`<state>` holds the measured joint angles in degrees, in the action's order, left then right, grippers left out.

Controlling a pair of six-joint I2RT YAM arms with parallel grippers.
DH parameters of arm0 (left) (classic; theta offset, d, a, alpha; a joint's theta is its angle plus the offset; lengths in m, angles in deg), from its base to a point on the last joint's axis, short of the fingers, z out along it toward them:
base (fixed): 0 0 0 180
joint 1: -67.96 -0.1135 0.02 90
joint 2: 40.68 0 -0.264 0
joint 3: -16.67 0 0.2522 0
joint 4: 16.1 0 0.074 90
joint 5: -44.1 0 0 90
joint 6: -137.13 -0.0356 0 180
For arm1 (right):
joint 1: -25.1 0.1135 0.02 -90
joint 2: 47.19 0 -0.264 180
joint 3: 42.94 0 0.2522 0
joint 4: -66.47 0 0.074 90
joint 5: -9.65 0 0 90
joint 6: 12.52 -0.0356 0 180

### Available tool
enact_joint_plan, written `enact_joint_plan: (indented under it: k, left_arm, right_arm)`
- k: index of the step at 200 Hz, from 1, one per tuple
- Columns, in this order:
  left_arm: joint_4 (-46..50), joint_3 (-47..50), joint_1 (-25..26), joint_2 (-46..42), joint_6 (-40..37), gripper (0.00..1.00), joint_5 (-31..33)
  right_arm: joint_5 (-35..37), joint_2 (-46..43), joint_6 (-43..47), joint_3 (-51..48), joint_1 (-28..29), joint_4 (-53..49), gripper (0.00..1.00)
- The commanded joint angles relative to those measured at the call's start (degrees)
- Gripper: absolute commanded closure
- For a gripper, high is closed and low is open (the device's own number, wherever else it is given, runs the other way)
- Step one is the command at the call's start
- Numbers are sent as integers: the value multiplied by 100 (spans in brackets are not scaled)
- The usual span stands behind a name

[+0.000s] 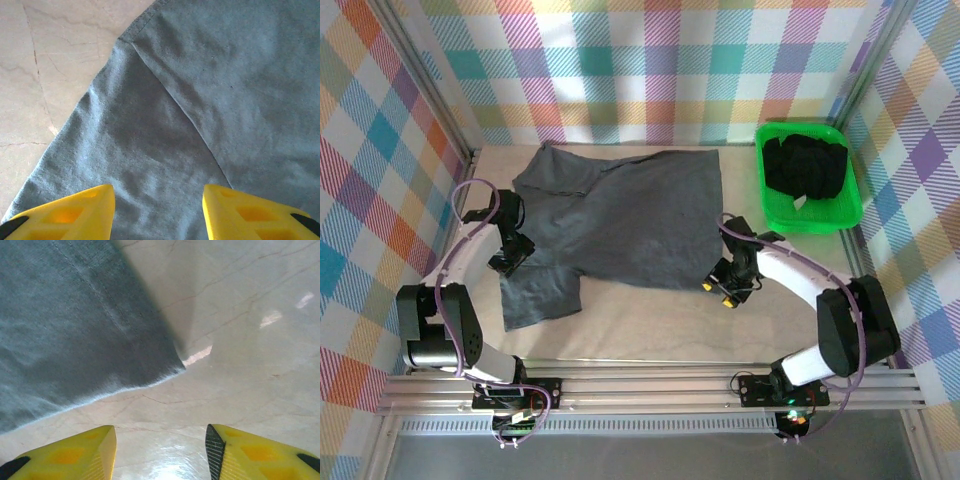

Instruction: Fold and stack the t-shirts

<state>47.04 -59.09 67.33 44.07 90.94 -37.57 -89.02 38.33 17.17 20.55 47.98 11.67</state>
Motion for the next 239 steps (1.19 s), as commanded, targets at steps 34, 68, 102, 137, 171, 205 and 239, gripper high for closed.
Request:
enact_joint_plan:
  k: [34, 68, 102, 137, 171, 205, 239]
  left_arm:
    - [49, -23, 18, -365, -130, 51, -220]
    - [-9, -60, 70, -469, -167, 51, -389]
    - [216, -163, 89, -452, -197, 50, -447]
    - [656, -130, 89, -543, -192, 46, -527]
    - [1087, 427, 106, -926, -66, 45, -649]
    - [1054, 1144, 106, -1308, -119, 40, -633]
    - [66, 1305, 11, -1125, -275, 39, -444]
  right_arm:
    - [65, 617, -676, 155, -62, 383, 56]
    - [392, 1240, -349, 584, -297, 480, 71]
    - [673, 1438, 142, 752, -599, 232, 100]
    - [1262, 627, 854, 586, -1008, -92, 100]
    - [1376, 477, 1582, 814, -1154, -267, 100]
    - [1147, 684, 1828, 1032, -1154, -171, 100]
    - [1006, 812, 1979, 1130, -1154, -103, 100]
